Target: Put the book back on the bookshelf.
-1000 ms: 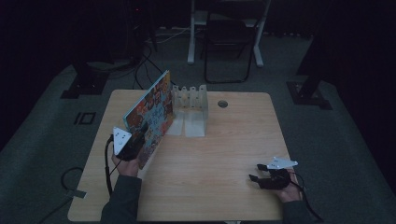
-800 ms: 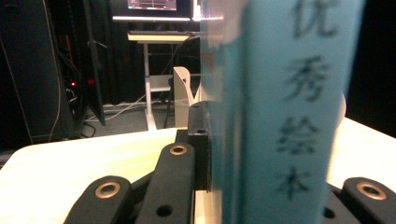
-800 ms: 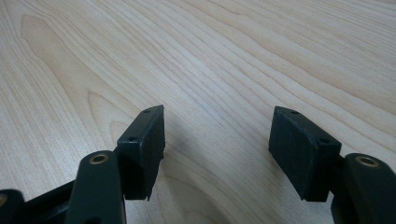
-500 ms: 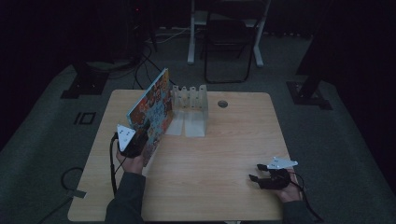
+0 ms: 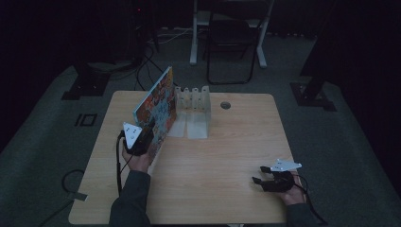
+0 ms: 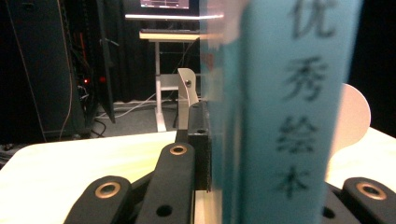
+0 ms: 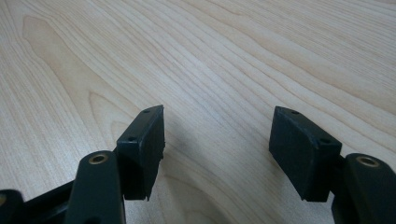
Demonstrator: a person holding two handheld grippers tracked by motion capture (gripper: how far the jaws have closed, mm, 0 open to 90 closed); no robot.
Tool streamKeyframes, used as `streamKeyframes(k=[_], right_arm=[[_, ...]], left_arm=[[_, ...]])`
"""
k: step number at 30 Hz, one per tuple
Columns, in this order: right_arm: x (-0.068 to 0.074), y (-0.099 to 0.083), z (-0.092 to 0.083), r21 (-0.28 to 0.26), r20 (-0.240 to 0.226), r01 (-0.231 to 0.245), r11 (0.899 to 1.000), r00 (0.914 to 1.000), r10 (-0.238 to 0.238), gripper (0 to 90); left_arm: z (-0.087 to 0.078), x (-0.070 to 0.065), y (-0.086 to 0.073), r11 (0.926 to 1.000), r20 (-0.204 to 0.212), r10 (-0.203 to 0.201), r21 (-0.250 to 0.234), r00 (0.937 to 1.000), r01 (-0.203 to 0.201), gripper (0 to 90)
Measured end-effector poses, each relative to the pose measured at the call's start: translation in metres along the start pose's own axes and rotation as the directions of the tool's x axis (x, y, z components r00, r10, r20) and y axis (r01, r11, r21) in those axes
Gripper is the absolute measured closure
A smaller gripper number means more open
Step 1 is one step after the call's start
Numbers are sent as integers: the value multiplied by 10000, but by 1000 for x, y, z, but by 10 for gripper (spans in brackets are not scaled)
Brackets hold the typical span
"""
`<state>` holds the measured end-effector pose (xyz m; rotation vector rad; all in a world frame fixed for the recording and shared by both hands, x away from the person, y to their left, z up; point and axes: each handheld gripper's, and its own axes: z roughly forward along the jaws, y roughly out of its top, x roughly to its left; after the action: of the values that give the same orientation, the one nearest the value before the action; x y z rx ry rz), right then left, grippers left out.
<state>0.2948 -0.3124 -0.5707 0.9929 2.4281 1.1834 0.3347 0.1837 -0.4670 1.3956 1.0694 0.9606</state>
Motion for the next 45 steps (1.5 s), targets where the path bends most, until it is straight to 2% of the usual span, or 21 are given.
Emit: streamKeyframes(k=[15, 36, 45], right_arm=[[0, 0, 0, -10, -25, -16, 10000, 10000, 16, 353], [0, 0, 0, -27, -39, -44, 10000, 10000, 44, 350], [0, 0, 0, -39, -42, -14, 10000, 10000, 14, 350]], left_arm=[[5, 1, -1, 9998, -152, -183, -67, 9997, 182, 809], [12, 2, -4, 9990, -97, -381, -256, 9992, 378, 808], [13, 2, -5, 9993, -113, -277, -267, 9996, 274, 808]])
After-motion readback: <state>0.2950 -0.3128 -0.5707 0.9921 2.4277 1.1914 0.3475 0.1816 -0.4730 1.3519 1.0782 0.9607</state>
